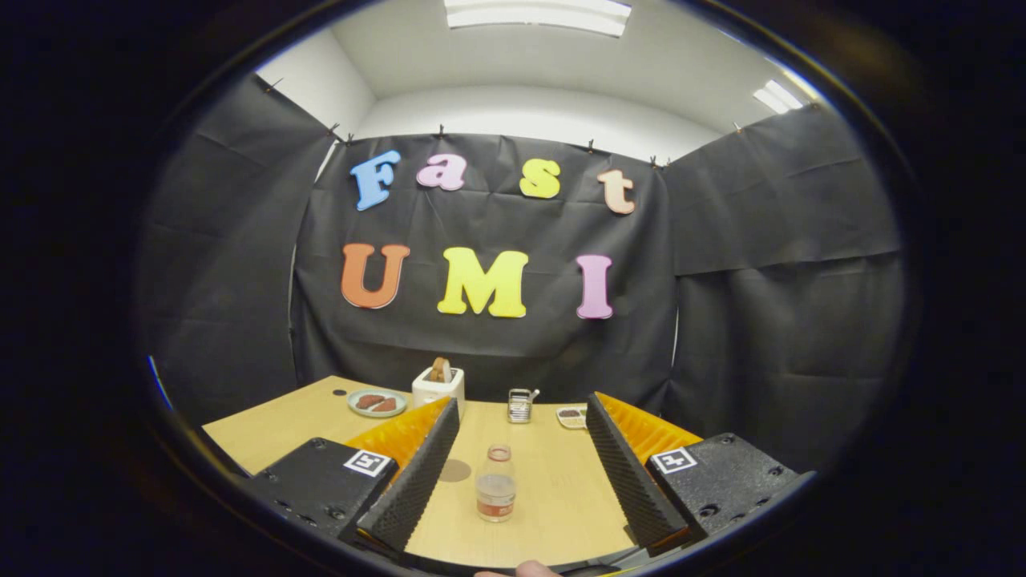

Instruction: Take the bottle from table, then pour the juice into the cup, finally place the bottle on the coaster

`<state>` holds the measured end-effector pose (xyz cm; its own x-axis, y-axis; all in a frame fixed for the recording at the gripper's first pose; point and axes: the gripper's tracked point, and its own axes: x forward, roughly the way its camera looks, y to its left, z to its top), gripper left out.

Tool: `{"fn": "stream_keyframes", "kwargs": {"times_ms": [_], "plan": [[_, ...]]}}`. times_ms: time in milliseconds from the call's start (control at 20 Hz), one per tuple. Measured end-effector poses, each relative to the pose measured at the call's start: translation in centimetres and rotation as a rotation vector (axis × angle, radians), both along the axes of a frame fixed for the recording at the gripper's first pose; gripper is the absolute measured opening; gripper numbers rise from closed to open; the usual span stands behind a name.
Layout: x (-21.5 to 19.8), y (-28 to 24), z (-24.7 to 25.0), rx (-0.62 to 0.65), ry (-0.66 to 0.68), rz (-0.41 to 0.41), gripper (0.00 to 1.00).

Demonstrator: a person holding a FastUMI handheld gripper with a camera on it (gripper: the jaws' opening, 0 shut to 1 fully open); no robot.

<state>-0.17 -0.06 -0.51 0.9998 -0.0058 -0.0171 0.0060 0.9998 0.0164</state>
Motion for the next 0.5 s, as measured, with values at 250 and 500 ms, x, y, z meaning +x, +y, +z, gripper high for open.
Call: {"fn": "stream_keyframes", "kwargs": {"times_ms": [250, 500], "plan": [[0.2, 0.5, -1.2, -0.008, 0.021, 0.006, 1.0], [0.0, 1.2, -2.5, -0.024, 0.02, 0.023, 1.0]]}}
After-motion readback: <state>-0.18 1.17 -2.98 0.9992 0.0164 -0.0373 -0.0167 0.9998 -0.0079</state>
